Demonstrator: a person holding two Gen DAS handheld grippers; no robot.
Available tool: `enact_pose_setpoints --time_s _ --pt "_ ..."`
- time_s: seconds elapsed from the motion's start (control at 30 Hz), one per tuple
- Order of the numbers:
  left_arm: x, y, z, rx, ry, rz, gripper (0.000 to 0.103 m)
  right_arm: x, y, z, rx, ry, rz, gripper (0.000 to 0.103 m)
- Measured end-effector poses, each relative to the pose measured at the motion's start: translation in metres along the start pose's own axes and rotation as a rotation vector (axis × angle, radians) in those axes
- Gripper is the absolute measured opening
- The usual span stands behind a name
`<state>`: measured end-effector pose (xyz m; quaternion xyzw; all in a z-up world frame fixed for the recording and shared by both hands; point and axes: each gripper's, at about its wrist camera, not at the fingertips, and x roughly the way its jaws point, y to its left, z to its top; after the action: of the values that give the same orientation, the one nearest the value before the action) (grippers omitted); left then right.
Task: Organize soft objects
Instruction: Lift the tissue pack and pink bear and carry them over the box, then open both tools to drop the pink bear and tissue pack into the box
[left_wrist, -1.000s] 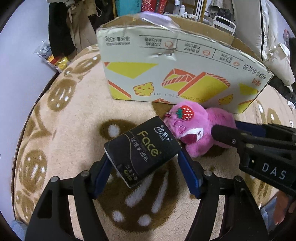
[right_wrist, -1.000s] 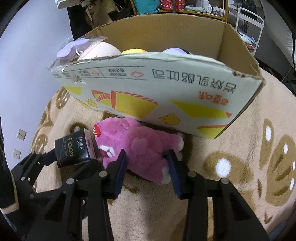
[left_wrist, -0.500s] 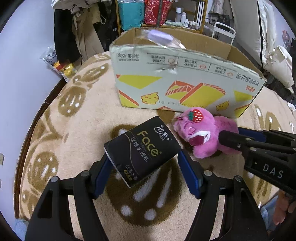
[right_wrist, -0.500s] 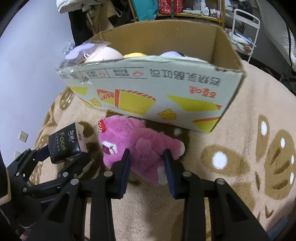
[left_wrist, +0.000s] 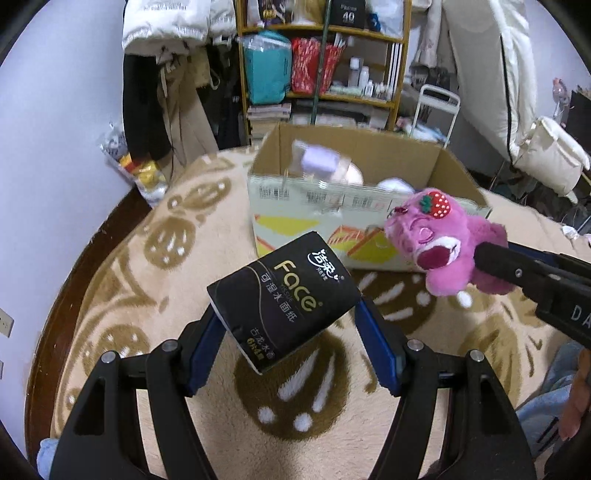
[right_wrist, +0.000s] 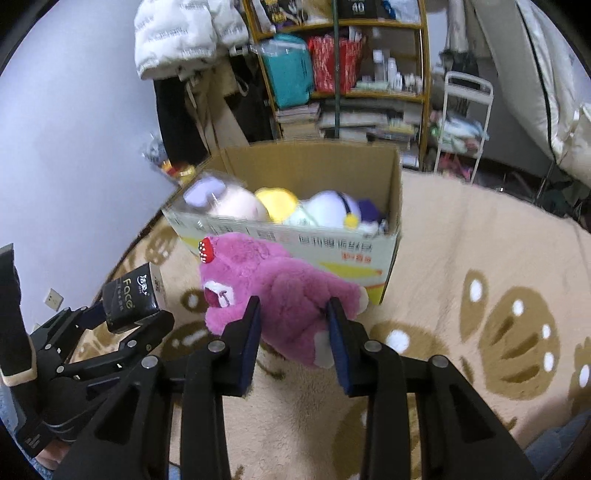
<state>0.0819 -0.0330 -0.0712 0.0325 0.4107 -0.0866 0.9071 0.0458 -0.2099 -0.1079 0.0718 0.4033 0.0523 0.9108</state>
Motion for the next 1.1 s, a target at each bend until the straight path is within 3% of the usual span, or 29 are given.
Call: enact_pose_setpoints --time_s 0.27,0.53,1.1 --pt "-0.039 -0.003 0.022 0.027 -0.134 -0.014 0.070 -0.037 -0.001 0.018 0.007 -0.106 0.030 0.037" --pt "-0.048 -0.009 0.037 0.066 -0.189 -0.017 0.070 -0.052 -0.010 0.034 0.053 -0.189 0.063 0.037" --pt "-0.007 -0.025 0.109 0.146 -0.224 -0.016 0.070 -0.033 -0.041 0.082 0.101 -0.302 0.047 0.038"
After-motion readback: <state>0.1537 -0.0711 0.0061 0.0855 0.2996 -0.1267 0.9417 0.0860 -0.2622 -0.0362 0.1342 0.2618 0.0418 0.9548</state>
